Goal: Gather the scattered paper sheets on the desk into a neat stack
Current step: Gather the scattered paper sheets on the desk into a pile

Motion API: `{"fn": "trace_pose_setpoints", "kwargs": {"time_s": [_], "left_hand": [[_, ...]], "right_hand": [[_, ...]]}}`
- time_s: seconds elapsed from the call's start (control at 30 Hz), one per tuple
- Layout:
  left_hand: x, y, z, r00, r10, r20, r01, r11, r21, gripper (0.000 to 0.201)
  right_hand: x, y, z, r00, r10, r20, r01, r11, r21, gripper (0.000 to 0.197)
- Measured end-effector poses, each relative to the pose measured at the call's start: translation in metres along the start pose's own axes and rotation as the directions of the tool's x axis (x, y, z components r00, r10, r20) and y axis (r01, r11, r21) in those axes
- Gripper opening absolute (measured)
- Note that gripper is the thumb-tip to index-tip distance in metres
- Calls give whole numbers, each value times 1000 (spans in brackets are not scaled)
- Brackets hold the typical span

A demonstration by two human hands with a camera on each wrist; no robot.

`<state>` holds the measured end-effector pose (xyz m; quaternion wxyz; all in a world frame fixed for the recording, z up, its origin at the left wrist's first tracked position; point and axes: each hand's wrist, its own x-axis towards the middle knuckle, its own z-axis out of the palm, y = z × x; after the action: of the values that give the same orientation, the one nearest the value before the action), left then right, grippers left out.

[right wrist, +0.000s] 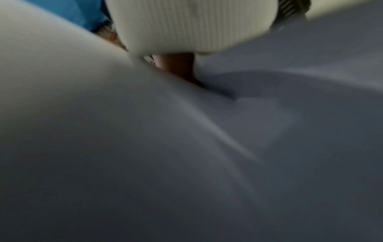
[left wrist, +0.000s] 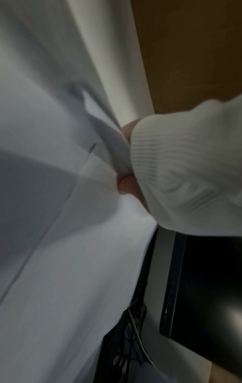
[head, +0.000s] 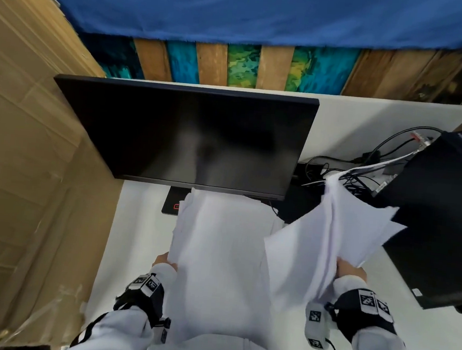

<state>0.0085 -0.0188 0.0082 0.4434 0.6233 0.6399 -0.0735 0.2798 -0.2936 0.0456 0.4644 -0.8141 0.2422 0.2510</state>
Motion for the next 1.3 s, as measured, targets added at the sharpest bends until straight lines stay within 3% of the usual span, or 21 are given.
{"fn": "trace_pose_setpoints", "kwargs": {"time_s": [0.13,0.33,0.43,0.47,0.53,0.6,0.7,0.77,0.87,0.93,1.03,1.1,1.17,1.23,1.3], "left_hand": [[-15,19,15,998,-13,54,9,998,70,36],[-28,45,24,986,-28,164,25,999,19,51],[-37,54,23,948,-17,319,110,955,-276,111],[-37,53,23,945,-8,328,136,920,-368,108],[-39,50,21,964,29,264,89,901,-424,73],[-36,44,23,975,11,224,55,957,-285,77],[-41,49,26,985,3,170,-1,1000,-14,57],[-44,47,27,987,-23,161,-2,988,153,62],[-50,45,25,991,-16,131,-26,949,313,60],[-47,49,26,977,-50,207,-5,967,255,70],[-49,60,31,940,-2,340,-10,999,34,97],[-46,64,38,957,40,288,-37,999,-17,109],[-54,69,40,975,81,205,-96,993,65,88],[-58,70,40,977,131,166,-157,976,151,72],[-58,67,43,970,149,194,-185,965,186,69]], "right_hand": [[-12,5,15,993,-86,81,110,925,-363,35],[-26,49,36,942,-74,327,247,812,-529,57],[-44,54,39,930,-9,367,239,773,-587,57],[-47,56,39,925,9,379,244,750,-614,57],[-48,61,39,915,26,402,262,720,-643,56],[-48,64,38,902,4,432,305,702,-644,57],[-41,65,34,913,-77,401,327,725,-606,53],[-33,64,28,927,-138,347,327,749,-576,39],[-21,67,21,955,-152,256,274,782,-560,35],[-26,65,21,944,-132,304,294,756,-585,16],[-36,64,33,878,-65,473,397,650,-648,32],[-41,63,39,835,-77,545,481,584,-654,20],[-41,65,40,813,-93,575,520,562,-643,8],[-35,70,37,827,-117,549,500,598,-626,24],[-30,71,25,886,-189,424,424,702,-572,50]]}}
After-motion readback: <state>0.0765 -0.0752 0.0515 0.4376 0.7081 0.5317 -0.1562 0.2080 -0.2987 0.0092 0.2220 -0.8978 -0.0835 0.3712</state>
